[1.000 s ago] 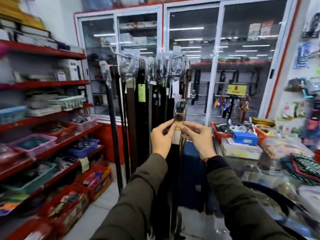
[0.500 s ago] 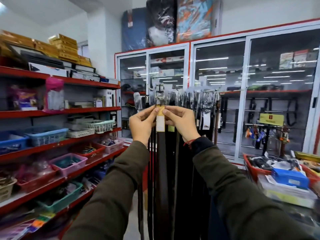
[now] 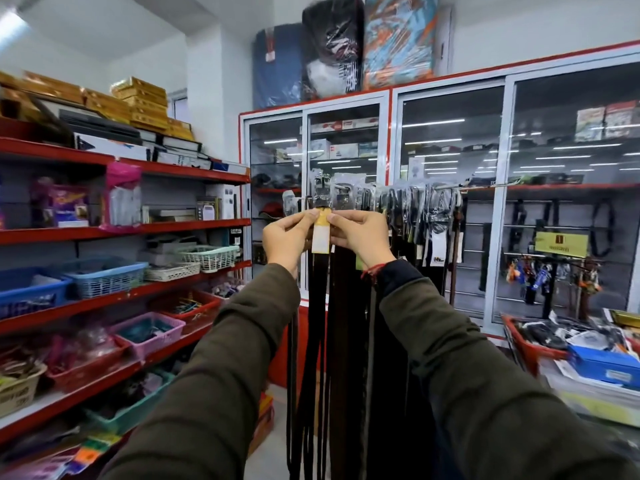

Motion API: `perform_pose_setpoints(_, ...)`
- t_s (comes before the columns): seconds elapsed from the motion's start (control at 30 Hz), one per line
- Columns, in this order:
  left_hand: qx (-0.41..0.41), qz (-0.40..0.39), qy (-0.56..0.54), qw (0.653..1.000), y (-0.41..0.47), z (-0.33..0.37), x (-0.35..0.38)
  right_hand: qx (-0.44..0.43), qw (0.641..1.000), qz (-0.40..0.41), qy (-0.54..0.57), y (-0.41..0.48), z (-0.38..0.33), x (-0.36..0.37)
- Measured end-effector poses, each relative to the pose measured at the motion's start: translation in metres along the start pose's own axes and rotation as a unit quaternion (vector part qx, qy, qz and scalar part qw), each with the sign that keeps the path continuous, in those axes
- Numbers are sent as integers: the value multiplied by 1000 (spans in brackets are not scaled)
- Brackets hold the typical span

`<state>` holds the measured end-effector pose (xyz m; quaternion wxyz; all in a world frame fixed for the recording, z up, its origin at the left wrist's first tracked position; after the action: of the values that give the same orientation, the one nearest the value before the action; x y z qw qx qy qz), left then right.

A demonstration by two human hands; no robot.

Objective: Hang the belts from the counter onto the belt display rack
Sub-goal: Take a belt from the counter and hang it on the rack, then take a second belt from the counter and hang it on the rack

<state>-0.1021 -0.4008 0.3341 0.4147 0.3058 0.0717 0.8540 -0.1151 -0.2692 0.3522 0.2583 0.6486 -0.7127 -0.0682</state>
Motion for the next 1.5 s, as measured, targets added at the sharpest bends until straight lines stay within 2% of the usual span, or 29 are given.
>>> perform_pose_setpoints(0.2, -12, -19, 39, 999, 10, -23, 19, 2, 997, 53, -51, 19, 22, -3)
perform_pose_setpoints(0.37, 66, -20, 148, 987, 6, -33, 34, -70, 980, 95, -163, 26, 31, -9)
perform_pose_setpoints(0.47, 144, -24, 184, 972, -9, -42, 35, -165, 949, 121, -240, 13, 35, -23)
perform_pose_setpoints(0.6, 279, -38, 227, 932, -46, -69, 27, -283, 902, 134, -298, -16, 48, -60)
perform_pose_setpoints(0.7, 359, -59, 282, 888, -79, -93, 21, -329, 847, 139, -392, -38, 63, -96)
perform_pose_setpoints(0.77, 381, -85, 307, 868, -105, -111, 18, -336, 811, 150, -455, -54, 73, -121)
perform_pose_setpoints(0.87, 376, -146, 330, 854, -150, -140, 19, -313, 779, 168, -517, -84, 89, -165)
perform_pose_setpoints(1.13, 327, -278, 331, 840, -281, -204, 30, -165, 747, 215, -607, -179, 126, -289)
perform_pose_setpoints(1.23, 304, -324, 316, 838, -332, -220, 36, -105, 710, 245, -652, -216, 133, -337)
perform_pose_setpoints(1.43, 252, -431, 276, 821, -429, -244, 52, 48, 661, 333, -671, -290, 131, -430)
perform_pose_setpoints(1.5, 233, -492, 262, 797, -456, -252, 59, 94, 614, 380, -685, -314, 121, -455)
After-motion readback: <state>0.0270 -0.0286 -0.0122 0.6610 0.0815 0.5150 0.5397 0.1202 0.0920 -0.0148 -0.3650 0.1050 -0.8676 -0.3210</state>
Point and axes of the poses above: each hand's wrist, its own y-axis towards the middle knuckle, its own x-axis out of the palm, z = x × y, the point moved 2 cm from there along y, towards the middle knuckle, and after that the axes turned 14 degrees about z, right-handed, at the moved point
